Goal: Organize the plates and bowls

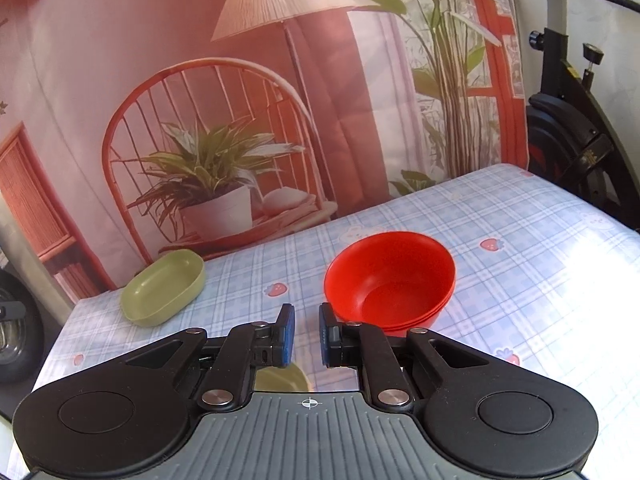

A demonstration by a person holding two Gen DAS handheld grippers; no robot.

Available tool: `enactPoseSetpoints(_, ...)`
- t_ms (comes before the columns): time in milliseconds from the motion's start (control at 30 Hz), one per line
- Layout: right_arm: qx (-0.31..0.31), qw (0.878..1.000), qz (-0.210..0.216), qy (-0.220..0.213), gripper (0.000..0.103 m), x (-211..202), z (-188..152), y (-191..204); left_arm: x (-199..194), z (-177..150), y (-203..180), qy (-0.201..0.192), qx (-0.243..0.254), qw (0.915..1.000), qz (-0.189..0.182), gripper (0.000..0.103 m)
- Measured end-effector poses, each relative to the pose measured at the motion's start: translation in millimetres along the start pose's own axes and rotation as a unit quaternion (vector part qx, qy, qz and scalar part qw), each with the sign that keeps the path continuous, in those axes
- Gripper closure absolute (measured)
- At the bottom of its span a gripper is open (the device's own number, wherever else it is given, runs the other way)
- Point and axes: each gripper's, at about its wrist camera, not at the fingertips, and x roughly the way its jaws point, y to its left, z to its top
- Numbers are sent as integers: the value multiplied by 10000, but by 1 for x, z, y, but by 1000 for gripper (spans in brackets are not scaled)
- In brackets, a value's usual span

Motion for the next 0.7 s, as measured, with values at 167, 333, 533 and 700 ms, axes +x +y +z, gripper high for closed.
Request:
enactPoseSetpoints(167,-503,9985,-95,-197,80,-11,35,-2,-14,19,34,-265,-5,9987,437,63)
enactPoseSetpoints(333,-781,9969,31,16,80,-6,53,16,-7,29,48,-328,-181,9981,494,63)
enactPoseSetpoints(533,-603,9953,440,617,80,22,57,55,24,25,49,-93,-102,9999,77,55)
enactPoseSetpoints(700,-663,9913,619,956,80,60,64,91,64,26,48,76,-23,9997,-236,53)
